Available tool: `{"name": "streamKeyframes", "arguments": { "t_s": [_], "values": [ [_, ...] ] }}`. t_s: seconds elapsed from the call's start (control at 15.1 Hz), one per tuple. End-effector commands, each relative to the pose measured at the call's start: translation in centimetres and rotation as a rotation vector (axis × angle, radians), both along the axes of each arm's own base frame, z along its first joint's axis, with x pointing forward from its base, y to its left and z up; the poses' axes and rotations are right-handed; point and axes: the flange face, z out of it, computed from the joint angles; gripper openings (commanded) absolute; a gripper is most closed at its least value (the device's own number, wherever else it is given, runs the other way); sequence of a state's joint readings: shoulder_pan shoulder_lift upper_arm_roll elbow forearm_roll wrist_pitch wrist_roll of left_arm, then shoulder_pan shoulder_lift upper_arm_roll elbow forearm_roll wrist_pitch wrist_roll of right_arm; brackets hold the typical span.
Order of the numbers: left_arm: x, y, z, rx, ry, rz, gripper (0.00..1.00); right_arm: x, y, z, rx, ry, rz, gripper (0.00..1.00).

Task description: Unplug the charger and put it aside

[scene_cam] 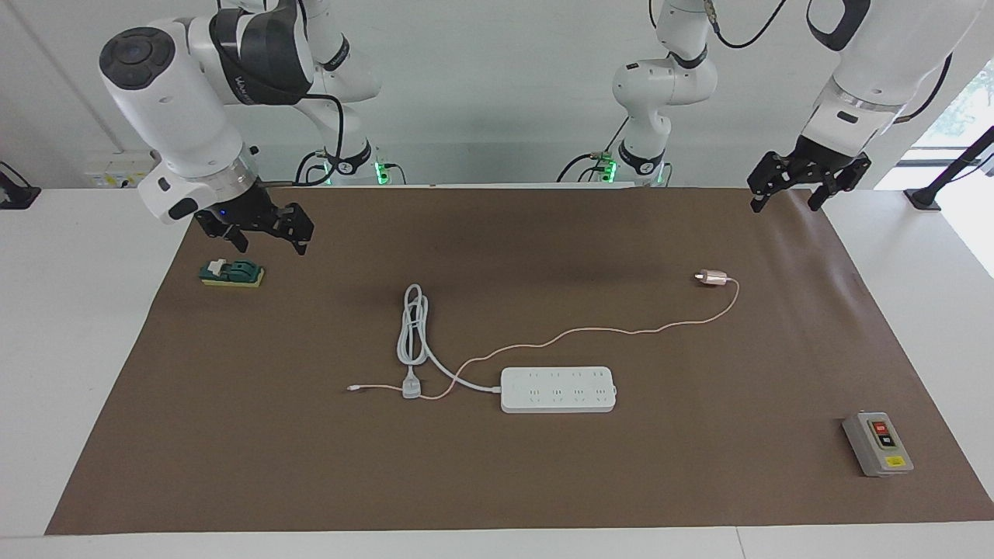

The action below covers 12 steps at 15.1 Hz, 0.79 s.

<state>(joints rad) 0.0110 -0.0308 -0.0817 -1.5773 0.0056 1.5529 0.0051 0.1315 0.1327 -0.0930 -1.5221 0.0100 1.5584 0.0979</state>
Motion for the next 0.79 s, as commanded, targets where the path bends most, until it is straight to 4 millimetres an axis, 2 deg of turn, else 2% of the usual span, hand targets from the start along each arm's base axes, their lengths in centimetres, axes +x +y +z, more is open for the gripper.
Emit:
{"name": "streamKeyframes", "arguments": {
  "t_s": [0.0,0.13,0.73],
  "values": [
    [-1.4,-1.4,0.1,0.010,0.018,-0.016,1.00,-0.8,-0.5,-0.1,-0.011,0.013,0.054,1.00],
    [-2.0,-1.7,-0.5,0.010,0.073,0.004,1.00,-0.9,-0.7,0.1,-0.042,0.025,0.064,1.00],
    [-2.0,-1.7,0.2,-0.002,0.044,-0.008,1.00,-2.4,-0.4,0.3,-0.040,0.061,0.086,1.00]
  ]
}}
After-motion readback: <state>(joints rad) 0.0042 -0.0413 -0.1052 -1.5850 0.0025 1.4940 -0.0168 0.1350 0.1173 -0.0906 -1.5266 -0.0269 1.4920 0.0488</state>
